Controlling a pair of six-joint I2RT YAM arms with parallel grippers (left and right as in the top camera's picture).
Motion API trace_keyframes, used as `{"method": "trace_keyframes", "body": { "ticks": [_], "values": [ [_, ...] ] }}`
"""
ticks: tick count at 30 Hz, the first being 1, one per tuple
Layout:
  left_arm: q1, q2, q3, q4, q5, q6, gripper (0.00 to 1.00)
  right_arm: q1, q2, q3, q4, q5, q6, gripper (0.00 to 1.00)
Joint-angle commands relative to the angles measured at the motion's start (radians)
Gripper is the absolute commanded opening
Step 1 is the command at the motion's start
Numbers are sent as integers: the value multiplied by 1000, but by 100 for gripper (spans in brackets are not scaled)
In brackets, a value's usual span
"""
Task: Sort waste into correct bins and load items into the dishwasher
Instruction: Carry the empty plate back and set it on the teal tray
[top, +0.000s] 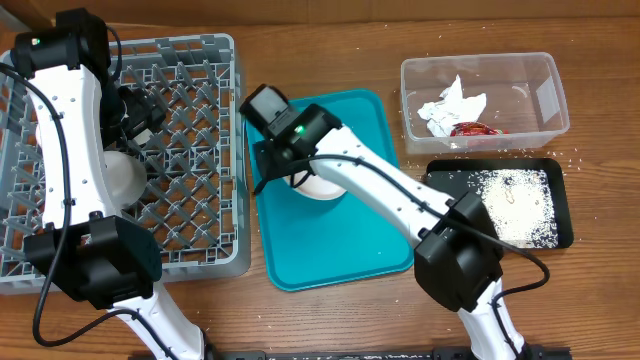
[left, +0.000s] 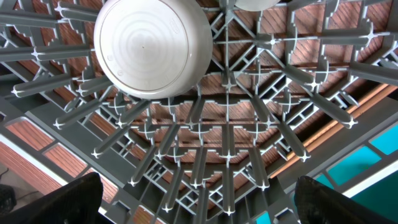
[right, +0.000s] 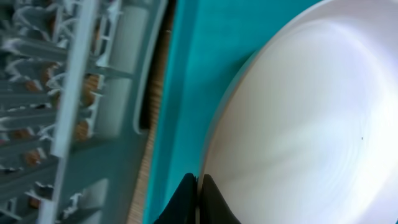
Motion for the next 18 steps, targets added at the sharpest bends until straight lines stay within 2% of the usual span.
{"method": "trace_keyframes", "body": {
  "ticks": [1,2,5,6,15,16,18],
  "values": [
    [-1,-29,12,2,5,-6,100,41,25,13,33,17,46,4],
    [-1,-29,12,2,5,-6,100,45,32,13,39,17,51,6],
    [-1,-29,12,2,5,-6,100,47,41,13,40,19,53,37],
    [-1,-29,12,2,5,-6,100,47,41,13,35,28,52,45],
    [-1,-29,12,2,5,-6,100,-5,-18,16,-112,214,88,77],
    [-1,-29,12,2,5,-6,100,-21,-31,16,-133,227,95,100],
    [-1,-29,12,2,5,-6,100,-62,-54,16,-176,238,101,100]
  ]
}}
